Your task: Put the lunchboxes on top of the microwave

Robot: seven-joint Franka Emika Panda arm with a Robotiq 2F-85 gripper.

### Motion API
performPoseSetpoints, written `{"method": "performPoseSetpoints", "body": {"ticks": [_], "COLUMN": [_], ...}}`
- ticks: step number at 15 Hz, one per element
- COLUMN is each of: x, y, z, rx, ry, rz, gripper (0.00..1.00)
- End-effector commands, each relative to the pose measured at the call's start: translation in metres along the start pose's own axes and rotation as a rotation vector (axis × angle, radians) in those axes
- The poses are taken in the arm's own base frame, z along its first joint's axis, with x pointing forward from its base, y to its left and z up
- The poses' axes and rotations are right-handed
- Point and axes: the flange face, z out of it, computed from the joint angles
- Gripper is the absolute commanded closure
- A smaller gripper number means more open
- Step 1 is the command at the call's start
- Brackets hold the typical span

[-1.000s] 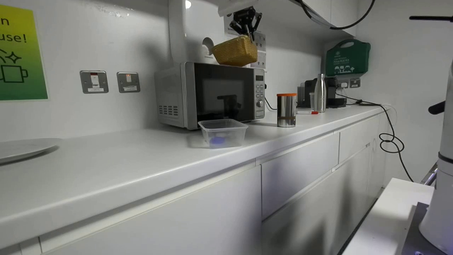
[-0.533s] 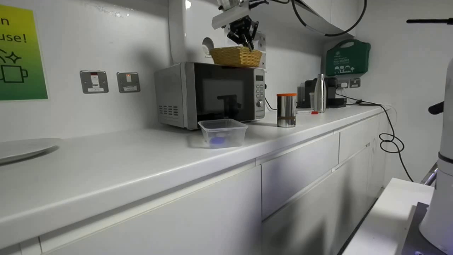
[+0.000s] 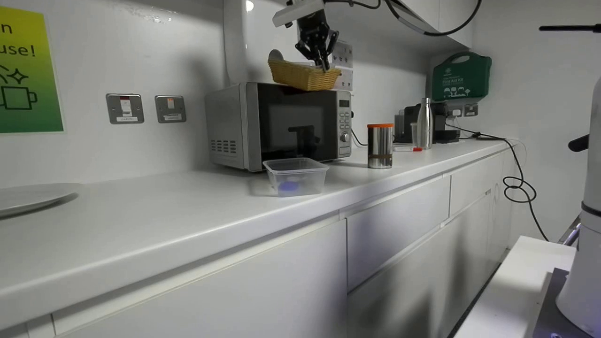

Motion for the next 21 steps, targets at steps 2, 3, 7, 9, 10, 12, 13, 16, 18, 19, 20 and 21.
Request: {"method": "performPoseSetpoints", "body": {"ticks": [2, 3, 7, 9, 10, 12, 13, 16, 18, 19, 20, 21], "x": [0.001, 0.002, 0.010, 0.014, 0.015, 0.017, 0.017, 0.016, 0.016, 0.015, 0.015, 0.016], "y": [-0.015, -0.015, -0.015, -0.015, -0.016, -0.020, -0.023, -0.031, -0.038, -0.043, -0.047, -0.050], "z": [0.014, 0.014, 0.002, -0.005, -0.008, -0.012, -0.013, -0.018, -0.019, -0.016, -0.013, -0.013], "rx": [0.002, 0.004, 0.017, 0.028, 0.037, 0.063, 0.074, 0.102, 0.118, 0.117, 0.111, 0.107], "ry": [-0.129, -0.140, -0.122, -0.113, -0.116, -0.138, -0.148, -0.192, -0.225, -0.238, -0.246, -0.251], "rz": [0.007, 0.012, 0.024, 0.024, 0.022, 0.012, 0.003, -0.028, -0.044, -0.053, -0.059, -0.064], "gripper": [0.97, 0.97, 0.97, 0.97, 0.97, 0.97, 0.97, 0.97, 0.97, 0.97, 0.97, 0.97]}}
